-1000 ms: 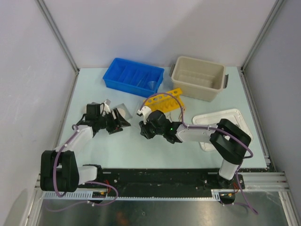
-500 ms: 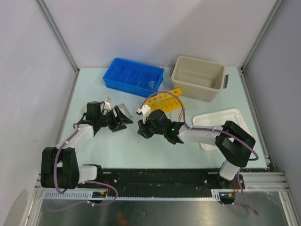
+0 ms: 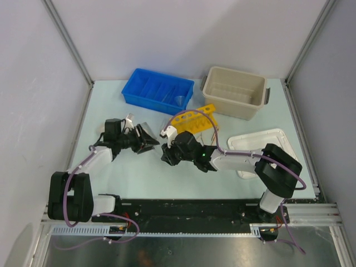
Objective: Organize the chemistry lab equipment
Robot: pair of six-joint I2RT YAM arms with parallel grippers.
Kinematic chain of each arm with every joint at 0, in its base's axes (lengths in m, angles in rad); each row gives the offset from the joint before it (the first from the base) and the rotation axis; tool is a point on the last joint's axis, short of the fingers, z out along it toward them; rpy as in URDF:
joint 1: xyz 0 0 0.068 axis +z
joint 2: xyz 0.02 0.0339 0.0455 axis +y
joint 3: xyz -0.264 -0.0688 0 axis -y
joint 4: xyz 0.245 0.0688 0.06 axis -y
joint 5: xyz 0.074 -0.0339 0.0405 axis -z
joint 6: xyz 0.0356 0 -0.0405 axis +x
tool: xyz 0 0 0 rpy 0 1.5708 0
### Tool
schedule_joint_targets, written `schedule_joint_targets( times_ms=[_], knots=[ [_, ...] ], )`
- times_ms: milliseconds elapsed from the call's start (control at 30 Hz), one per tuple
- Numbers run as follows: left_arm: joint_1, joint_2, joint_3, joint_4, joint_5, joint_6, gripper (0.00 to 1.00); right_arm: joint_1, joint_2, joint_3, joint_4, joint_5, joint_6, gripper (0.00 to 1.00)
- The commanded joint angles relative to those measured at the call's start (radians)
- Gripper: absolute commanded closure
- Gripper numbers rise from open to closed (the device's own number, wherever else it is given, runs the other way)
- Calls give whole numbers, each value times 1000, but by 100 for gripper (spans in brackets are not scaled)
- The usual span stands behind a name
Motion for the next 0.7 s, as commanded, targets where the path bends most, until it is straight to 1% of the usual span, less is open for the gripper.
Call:
schedule_joint_targets(
  times_ms=[0, 200, 433, 500, 667],
  knots=[
    [-14, -2, -17, 43, 44, -25, 49, 8, -34, -3, 53, 19, 17, 80],
    [-16, -1, -28, 43, 46, -19, 56, 9, -25, -3, 57, 37, 24, 80],
    [-20, -1, -34, 43, 47, -13, 59, 11, -22, -3, 56, 61, 30, 80],
    [-22, -4, -33, 44, 46, -11, 63, 11, -21, -3, 54, 63, 31, 80],
    [-25, -13, -26, 44, 45, -8, 77, 11, -19, -3, 53, 72, 38, 80]
  ],
)
